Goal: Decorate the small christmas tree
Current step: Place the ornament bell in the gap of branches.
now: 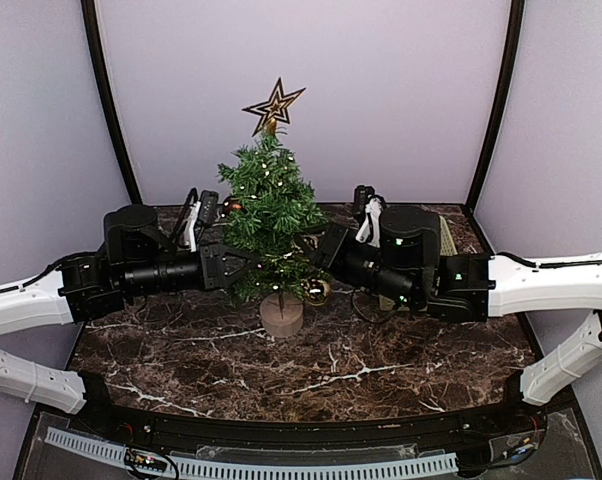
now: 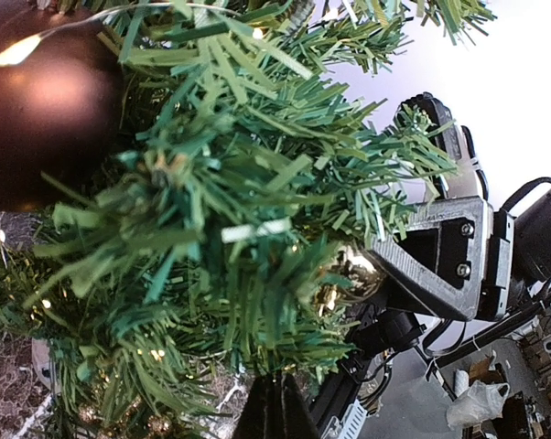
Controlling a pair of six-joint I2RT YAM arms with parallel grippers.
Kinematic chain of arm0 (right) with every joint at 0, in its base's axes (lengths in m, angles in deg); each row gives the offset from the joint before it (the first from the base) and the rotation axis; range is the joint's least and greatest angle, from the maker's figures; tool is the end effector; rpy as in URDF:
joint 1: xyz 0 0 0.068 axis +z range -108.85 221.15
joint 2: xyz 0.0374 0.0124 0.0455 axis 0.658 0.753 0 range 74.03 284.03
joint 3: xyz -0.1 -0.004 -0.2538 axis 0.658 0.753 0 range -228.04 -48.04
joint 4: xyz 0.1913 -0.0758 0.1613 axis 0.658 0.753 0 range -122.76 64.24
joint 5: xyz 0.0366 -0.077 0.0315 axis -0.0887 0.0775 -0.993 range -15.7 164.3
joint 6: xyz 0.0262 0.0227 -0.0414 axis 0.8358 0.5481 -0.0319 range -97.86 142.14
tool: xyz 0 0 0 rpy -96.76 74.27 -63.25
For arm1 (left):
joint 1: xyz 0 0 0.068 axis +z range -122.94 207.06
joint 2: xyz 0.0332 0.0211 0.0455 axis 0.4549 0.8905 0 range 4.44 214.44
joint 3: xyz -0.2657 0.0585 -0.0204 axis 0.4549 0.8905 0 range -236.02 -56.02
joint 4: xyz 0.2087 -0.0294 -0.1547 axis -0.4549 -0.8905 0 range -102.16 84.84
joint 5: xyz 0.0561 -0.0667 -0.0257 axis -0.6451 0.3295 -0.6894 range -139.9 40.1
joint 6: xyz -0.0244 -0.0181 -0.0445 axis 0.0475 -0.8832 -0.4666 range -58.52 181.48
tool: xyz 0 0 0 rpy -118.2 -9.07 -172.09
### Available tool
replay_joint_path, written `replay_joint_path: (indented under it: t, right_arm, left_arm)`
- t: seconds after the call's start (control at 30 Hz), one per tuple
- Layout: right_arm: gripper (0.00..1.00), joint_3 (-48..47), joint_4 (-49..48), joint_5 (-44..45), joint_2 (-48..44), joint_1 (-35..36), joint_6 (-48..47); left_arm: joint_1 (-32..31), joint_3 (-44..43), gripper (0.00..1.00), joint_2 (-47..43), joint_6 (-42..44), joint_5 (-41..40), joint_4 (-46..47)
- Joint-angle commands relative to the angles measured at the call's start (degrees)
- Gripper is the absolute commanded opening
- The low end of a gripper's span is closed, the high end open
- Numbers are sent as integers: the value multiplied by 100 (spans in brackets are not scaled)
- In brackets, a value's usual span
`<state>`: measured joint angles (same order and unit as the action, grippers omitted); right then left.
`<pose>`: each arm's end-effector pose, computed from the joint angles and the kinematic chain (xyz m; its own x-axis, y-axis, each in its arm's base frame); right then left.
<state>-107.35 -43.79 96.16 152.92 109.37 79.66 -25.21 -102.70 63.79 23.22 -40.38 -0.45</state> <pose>0.1332 0.2978 0.3310 -0.6414 0.5048 -0.5777 -0.3430 0.4849 0.8045 0.1457 -0.1979 0.3303 -0.6116 -0.2075 -0.7635 0.6387 0.4400 -0.6312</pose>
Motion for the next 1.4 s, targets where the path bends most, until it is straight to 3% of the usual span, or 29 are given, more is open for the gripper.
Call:
replay_joint_path:
  t: [0.0, 1.37]
  right_arm:
    - [31, -2, -233, -38, -112, -30, -24]
    - [28, 73, -128, 31, 373, -42, 443]
  left_arm:
    - [16, -46, 0, -7, -77, -139, 232]
    - [22, 249, 0, 296, -252, -781, 296]
